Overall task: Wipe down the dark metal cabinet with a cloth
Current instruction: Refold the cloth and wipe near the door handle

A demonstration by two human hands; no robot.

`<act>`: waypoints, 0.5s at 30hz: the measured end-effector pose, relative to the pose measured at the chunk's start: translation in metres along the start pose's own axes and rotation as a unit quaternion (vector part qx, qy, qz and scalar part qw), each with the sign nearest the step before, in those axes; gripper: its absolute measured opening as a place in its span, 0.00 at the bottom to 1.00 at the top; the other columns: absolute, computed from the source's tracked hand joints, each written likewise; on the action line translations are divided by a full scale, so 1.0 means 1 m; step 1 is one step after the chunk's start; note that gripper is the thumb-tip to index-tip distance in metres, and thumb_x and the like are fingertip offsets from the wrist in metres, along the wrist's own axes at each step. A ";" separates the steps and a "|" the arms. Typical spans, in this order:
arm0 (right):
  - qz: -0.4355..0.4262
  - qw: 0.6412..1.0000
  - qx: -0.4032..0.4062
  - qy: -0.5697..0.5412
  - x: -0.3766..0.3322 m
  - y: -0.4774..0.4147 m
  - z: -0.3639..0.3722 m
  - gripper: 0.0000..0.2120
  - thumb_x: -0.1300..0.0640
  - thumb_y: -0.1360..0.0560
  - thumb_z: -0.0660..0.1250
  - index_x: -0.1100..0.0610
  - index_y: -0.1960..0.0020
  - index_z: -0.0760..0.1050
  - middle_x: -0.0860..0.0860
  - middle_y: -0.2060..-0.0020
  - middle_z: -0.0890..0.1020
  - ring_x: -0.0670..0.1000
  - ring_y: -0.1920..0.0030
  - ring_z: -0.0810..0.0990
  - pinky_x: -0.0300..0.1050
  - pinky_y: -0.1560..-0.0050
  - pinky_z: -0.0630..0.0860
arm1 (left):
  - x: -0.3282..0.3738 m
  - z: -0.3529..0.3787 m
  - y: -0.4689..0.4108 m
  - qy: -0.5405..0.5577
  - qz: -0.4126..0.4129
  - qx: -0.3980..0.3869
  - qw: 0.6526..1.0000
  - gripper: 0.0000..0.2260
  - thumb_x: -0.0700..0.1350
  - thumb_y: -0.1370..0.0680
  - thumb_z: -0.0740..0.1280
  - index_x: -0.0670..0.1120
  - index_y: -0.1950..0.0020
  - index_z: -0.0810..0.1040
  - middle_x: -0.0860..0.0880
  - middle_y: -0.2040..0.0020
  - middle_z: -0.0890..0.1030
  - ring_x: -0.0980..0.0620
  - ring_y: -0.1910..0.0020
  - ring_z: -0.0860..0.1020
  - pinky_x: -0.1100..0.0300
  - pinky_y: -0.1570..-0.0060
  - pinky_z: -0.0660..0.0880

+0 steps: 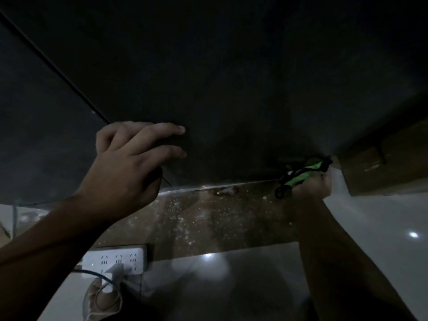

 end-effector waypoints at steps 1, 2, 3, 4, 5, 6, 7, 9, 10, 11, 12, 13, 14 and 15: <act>-0.020 1.000 0.008 0.014 -0.007 -0.003 -0.001 0.15 0.61 0.21 0.63 0.54 0.37 0.80 0.54 0.40 0.82 0.56 0.42 0.82 0.54 0.42 0.81 | 0.000 0.001 -0.001 0.002 -0.001 0.000 1.000 0.20 0.43 0.29 0.60 0.53 0.39 0.78 0.52 0.28 0.70 0.42 0.33 0.71 0.37 0.39 0.66; -0.032 0.999 0.009 0.039 -0.014 -0.006 -0.002 0.16 0.62 0.20 0.63 0.55 0.35 0.79 0.51 0.41 0.82 0.52 0.44 0.82 0.47 0.45 0.82 | 0.000 0.001 -0.002 0.004 -0.002 0.002 1.000 0.20 0.43 0.29 0.60 0.53 0.39 0.78 0.51 0.28 0.71 0.41 0.34 0.71 0.39 0.38 0.65; -0.023 0.999 -0.001 0.043 -0.017 -0.012 -0.002 0.16 0.62 0.20 0.63 0.55 0.34 0.78 0.47 0.43 0.82 0.47 0.46 0.82 0.40 0.50 0.81 | 0.000 0.002 -0.003 0.006 -0.004 0.004 1.000 0.20 0.42 0.29 0.60 0.51 0.39 0.78 0.50 0.29 0.71 0.40 0.34 0.71 0.43 0.36 0.64; -0.002 0.999 -0.007 0.045 -0.019 -0.013 -0.002 0.16 0.63 0.20 0.62 0.54 0.33 0.77 0.45 0.45 0.81 0.44 0.47 0.80 0.34 0.55 0.79 | 0.001 0.002 -0.004 0.007 -0.006 0.006 1.000 0.20 0.42 0.29 0.60 0.50 0.39 0.79 0.48 0.30 0.72 0.39 0.35 0.72 0.50 0.34 0.61; 0.020 0.999 -0.009 0.050 -0.015 -0.016 -0.004 0.17 0.62 0.19 0.61 0.52 0.32 0.75 0.44 0.45 0.79 0.45 0.46 0.80 0.32 0.59 0.77 | 0.002 0.003 -0.004 0.005 -0.009 0.008 1.000 0.19 0.42 0.28 0.60 0.48 0.39 0.80 0.47 0.31 0.73 0.39 0.36 0.72 0.57 0.34 0.57; 0.040 0.997 -0.018 0.066 -0.013 -0.016 -0.004 0.18 0.61 0.19 0.62 0.51 0.31 0.73 0.46 0.43 0.78 0.47 0.44 0.79 0.34 0.59 0.78 | 0.003 0.003 -0.005 0.003 -0.013 0.010 1.000 0.19 0.42 0.28 0.59 0.47 0.40 0.80 0.46 0.32 0.74 0.38 0.36 0.72 0.62 0.34 0.55; 0.066 0.994 -0.037 0.075 -0.010 -0.015 -0.003 0.19 0.59 0.20 0.62 0.50 0.30 0.71 0.48 0.40 0.77 0.50 0.41 0.78 0.38 0.54 0.80 | 0.004 0.003 -0.006 0.001 -0.017 0.011 1.000 0.19 0.42 0.29 0.59 0.47 0.40 0.81 0.45 0.32 0.74 0.38 0.37 0.72 0.65 0.34 0.53; 0.124 0.987 -0.050 0.087 -0.006 -0.019 -0.001 0.20 0.55 0.19 0.61 0.47 0.27 0.68 0.51 0.34 0.74 0.55 0.35 0.75 0.49 0.41 0.78 | 0.006 0.003 -0.008 -0.001 -0.019 0.012 1.000 0.19 0.42 0.29 0.60 0.46 0.41 0.81 0.44 0.33 0.74 0.38 0.38 0.73 0.68 0.34 0.50; 0.144 0.982 -0.059 0.106 -0.008 -0.019 0.001 0.21 0.55 0.18 0.58 0.46 0.26 0.65 0.50 0.33 0.72 0.54 0.34 0.72 0.50 0.40 0.75 | 0.007 0.004 -0.008 -0.002 -0.018 0.013 1.000 0.19 0.42 0.29 0.60 0.46 0.41 0.80 0.44 0.34 0.74 0.38 0.38 0.73 0.69 0.34 0.50; 0.150 0.978 -0.055 0.132 -0.010 -0.020 0.003 0.22 0.57 0.17 0.56 0.46 0.24 0.62 0.50 0.33 0.70 0.54 0.34 0.71 0.50 0.40 0.73 | 0.006 0.005 -0.009 -0.003 -0.018 0.014 1.000 0.19 0.42 0.29 0.60 0.46 0.40 0.80 0.45 0.34 0.74 0.38 0.38 0.73 0.69 0.34 0.50; 0.157 0.975 -0.052 0.147 -0.011 -0.020 0.003 0.23 0.58 0.17 0.56 0.45 0.23 0.59 0.49 0.35 0.68 0.54 0.36 0.70 0.50 0.42 0.73 | 0.005 0.007 -0.009 -0.003 -0.020 0.014 1.000 0.20 0.42 0.29 0.60 0.47 0.39 0.80 0.45 0.34 0.74 0.38 0.38 0.73 0.68 0.34 0.50; 0.161 0.974 -0.054 0.152 -0.009 -0.018 0.003 0.25 0.58 0.17 0.56 0.45 0.22 0.57 0.49 0.36 0.68 0.53 0.38 0.70 0.50 0.45 0.73 | 0.004 0.008 -0.009 0.000 -0.021 0.014 1.000 0.20 0.42 0.29 0.60 0.47 0.39 0.79 0.45 0.34 0.74 0.38 0.37 0.73 0.67 0.34 0.51; 0.169 0.971 -0.064 0.159 -0.005 -0.014 0.003 0.26 0.58 0.17 0.57 0.44 0.22 0.57 0.49 0.37 0.68 0.53 0.39 0.70 0.51 0.46 0.73 | 0.003 0.009 -0.008 0.005 -0.021 0.015 1.000 0.20 0.43 0.29 0.60 0.48 0.38 0.78 0.45 0.33 0.74 0.39 0.37 0.72 0.66 0.34 0.53; 0.171 0.968 -0.078 0.164 -0.001 -0.009 0.001 0.26 0.58 0.18 0.58 0.43 0.23 0.57 0.49 0.36 0.69 0.54 0.39 0.71 0.52 0.45 0.73 | 0.003 0.010 -0.009 0.012 -0.021 0.017 1.000 0.21 0.43 0.29 0.60 0.49 0.37 0.77 0.45 0.34 0.73 0.39 0.37 0.72 0.63 0.34 0.55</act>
Point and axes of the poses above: each hand's wrist, its own y-axis away from the middle knuckle, its own z-axis out of the palm, x = y × z, the point moved 1 cm from there along -y, towards the middle knuckle
